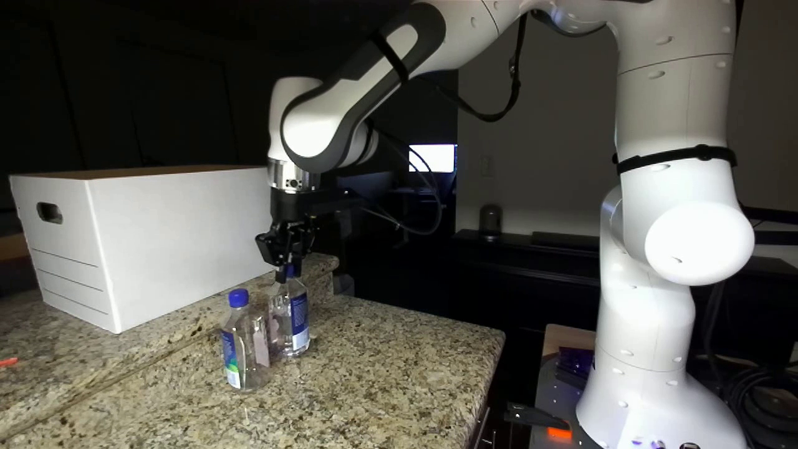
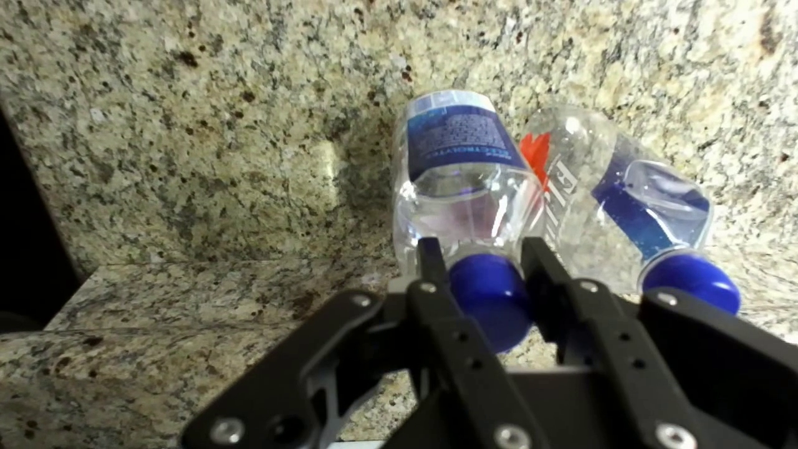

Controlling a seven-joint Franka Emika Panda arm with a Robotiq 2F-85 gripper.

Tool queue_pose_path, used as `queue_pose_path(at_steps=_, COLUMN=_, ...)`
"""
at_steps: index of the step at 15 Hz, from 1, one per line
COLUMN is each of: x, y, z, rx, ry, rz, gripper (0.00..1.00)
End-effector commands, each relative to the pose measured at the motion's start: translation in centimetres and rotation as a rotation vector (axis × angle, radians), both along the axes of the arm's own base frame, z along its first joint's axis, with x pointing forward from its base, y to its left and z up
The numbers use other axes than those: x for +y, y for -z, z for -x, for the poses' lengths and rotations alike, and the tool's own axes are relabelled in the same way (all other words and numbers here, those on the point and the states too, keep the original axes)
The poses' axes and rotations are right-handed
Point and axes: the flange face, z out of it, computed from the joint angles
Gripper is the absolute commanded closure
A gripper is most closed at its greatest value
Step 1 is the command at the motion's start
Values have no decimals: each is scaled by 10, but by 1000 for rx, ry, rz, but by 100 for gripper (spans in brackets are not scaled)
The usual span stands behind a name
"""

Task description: Take two bottles out of the white storage box

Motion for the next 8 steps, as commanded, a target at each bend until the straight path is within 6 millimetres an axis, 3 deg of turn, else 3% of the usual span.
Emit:
queue_pose_path(at_steps=1, x=1, y=3, z=-2, rx=6, ry=-3, rz=-1, gripper=85)
queue_pose_path(at_steps=8, x=6, y=18, z=-11, rx=-44, ry=-7, rz=-2, gripper=85)
